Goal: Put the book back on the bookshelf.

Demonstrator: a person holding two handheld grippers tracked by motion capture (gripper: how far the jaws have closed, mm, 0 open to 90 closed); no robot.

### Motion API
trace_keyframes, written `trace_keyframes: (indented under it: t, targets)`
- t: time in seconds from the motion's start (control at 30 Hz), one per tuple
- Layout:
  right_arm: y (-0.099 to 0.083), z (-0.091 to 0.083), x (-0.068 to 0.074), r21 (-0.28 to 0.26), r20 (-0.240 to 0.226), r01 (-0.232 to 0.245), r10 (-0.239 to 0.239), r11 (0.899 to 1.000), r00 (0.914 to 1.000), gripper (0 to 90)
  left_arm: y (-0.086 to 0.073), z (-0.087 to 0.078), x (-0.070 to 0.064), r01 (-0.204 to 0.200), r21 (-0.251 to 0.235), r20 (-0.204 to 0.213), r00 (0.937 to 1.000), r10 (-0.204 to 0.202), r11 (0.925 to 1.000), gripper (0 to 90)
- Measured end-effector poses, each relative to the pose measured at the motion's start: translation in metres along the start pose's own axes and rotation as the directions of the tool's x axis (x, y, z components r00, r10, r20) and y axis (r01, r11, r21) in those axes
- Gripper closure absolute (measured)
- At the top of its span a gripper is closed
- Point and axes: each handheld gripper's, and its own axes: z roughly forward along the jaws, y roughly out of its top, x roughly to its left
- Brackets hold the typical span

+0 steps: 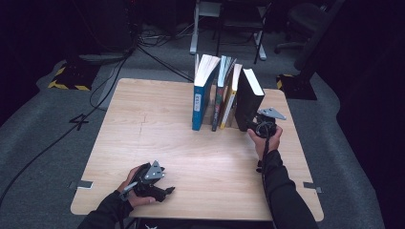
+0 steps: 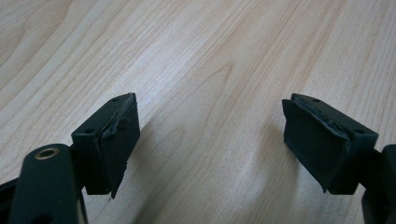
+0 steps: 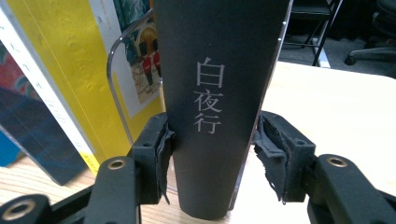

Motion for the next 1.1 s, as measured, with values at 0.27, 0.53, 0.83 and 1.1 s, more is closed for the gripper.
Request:
trace_keyframes:
  t: [0.27,0.53,0.83,1.1]
  targets:
    - [0.002,0.0,-0.003,0.01,-0.016,0.008,-0.008,1.0,0.9998,46.6,0.0,0.0,0.0,0.001,-0.001,0.001,1.0,-0.001,1.0,18.8]
    - [0.006,-0.005,-0.004,0.035,-0.029,0.023,-0.022,0.999,0.9993,47.4,0.0,0.0,0.0,0.0,0.0,0.001,1.0,0.0,1.0,18.8]
    - [0.015,-0.022,-0.008,0.056,-0.073,0.083,-0.078,0.995,0.9943,45.2,0.0,0.0,0.0,0.0,0.0,0.001,1.0,0.0,1.0,18.8]
    - [0.019,-0.037,-0.01,0.077,-0.112,0.176,-0.167,0.981,0.9797,38.8,0.0,0.0,0.0,0.0,0.0,0.001,1.0,0.0,1.0,18.8]
